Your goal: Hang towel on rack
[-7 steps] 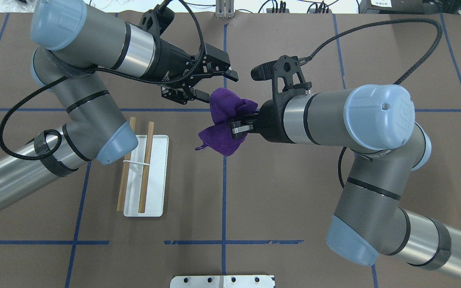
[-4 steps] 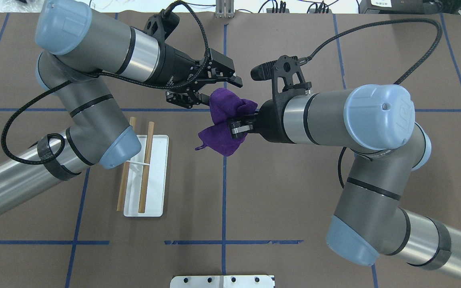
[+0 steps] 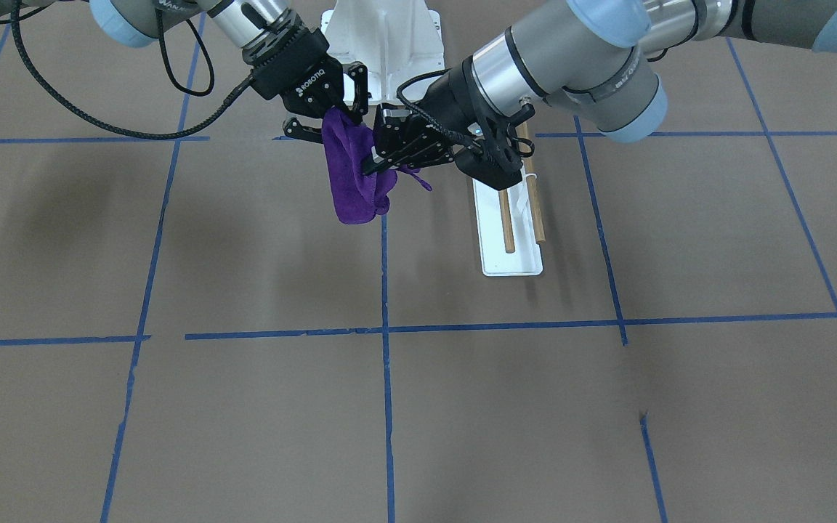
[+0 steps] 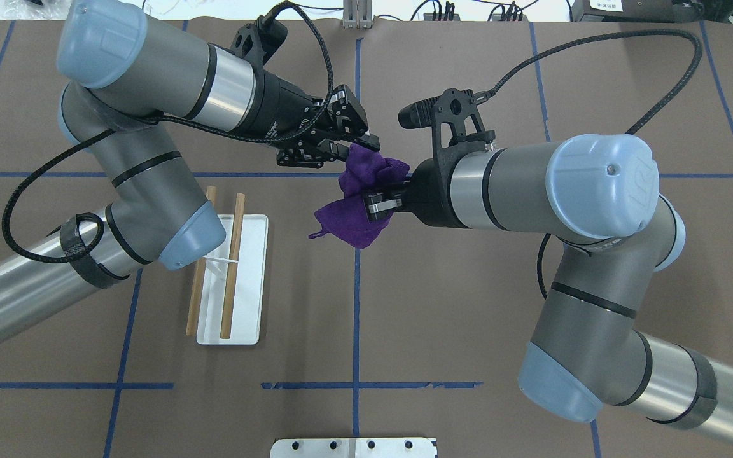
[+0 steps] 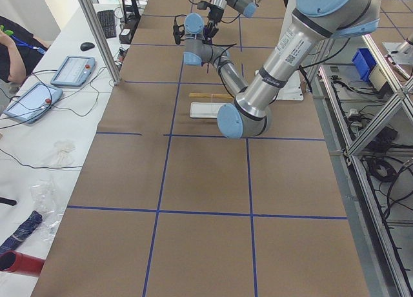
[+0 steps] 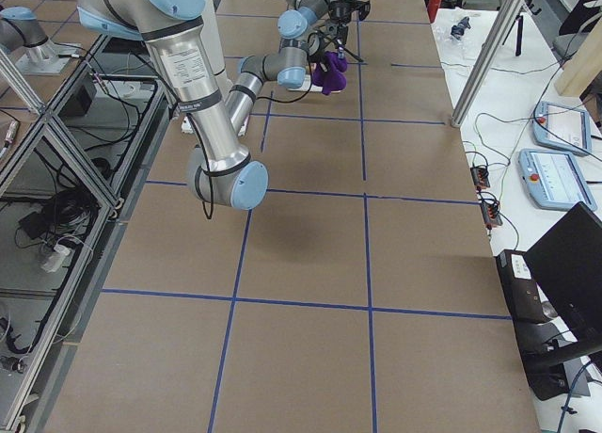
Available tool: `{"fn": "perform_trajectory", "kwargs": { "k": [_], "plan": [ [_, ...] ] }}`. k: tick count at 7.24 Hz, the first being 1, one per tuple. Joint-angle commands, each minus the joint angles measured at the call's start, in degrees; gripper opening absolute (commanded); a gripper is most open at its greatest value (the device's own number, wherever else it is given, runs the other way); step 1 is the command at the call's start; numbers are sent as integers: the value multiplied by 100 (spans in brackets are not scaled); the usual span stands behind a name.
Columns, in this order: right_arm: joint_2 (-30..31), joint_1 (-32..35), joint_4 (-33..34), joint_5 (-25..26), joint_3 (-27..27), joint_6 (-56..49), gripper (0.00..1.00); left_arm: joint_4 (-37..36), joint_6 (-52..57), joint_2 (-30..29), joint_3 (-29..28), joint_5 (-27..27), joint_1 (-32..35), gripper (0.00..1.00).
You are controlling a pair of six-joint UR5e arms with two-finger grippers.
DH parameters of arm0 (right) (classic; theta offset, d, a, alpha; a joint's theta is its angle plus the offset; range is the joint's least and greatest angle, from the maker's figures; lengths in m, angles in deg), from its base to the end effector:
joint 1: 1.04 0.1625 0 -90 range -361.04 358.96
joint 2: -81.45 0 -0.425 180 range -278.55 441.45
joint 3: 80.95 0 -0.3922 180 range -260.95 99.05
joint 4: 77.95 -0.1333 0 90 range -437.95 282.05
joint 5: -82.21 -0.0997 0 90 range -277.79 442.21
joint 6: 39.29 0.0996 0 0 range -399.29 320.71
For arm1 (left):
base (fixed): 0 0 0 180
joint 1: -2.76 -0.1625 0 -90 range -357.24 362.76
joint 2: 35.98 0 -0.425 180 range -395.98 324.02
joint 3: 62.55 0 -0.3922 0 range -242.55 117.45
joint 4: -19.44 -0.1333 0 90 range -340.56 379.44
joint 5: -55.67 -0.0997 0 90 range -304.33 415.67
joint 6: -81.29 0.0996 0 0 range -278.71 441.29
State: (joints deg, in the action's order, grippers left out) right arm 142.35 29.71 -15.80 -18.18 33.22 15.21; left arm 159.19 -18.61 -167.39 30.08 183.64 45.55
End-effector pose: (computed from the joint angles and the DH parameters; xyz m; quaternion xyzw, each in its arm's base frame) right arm -0.4166 -0.3821 0.1361 0.2963 -0.5799 -0.0902 0.7535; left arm 0.4169 -0.4841 0.1039 -0.0178 0.7251 -0.0739 0.6845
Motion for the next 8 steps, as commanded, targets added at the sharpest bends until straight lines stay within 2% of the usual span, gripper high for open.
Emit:
{"fn": "perform_trajectory", "kwargs": {
  "k": [1,2,3,6,7,8],
  "plan": [
    [1,1,-1,-16,0,-1,0,0,-29,10,0,0,1,0],
    [-8,-25,8,-24,0,60,56,0,-29,10,9,0,10,0],
    [-8,-34,8,-16,0,78,99,0,-29,10,18,0,10,0],
    [62,-43,69,-42,131,95,100,9,-38,10,53,0,10,0],
    [228,-25,217,-251,375,95,100,0,-29,10,97,0,27,0],
    [569,1,1010,-549,1039,95,100,-35,-29,10,132,0,36,0]
  ]
}}
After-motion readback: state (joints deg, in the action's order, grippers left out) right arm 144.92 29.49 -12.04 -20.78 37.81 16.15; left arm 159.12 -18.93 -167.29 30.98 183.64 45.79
